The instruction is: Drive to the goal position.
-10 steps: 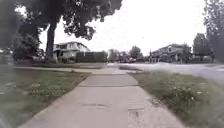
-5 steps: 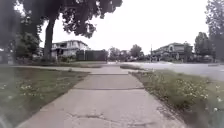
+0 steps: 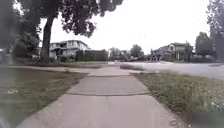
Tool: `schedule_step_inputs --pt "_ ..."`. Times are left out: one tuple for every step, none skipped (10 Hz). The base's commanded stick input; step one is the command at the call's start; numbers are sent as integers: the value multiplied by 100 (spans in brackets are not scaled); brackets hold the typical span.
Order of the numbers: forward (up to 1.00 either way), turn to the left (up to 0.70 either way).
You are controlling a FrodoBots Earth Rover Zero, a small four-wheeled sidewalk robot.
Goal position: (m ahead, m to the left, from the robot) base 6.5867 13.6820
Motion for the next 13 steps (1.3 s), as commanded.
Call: schedule_step_inputs --pt "70 0" --pt "70 0" --pt "70 0" --pt "70 0" --pt "70 0" --pt "70 0" --pt "70 0" --pt "70 0" --pt "70 0" --pt "70 0" --pt "70 0" --pt "70 0" --pt "70 0"
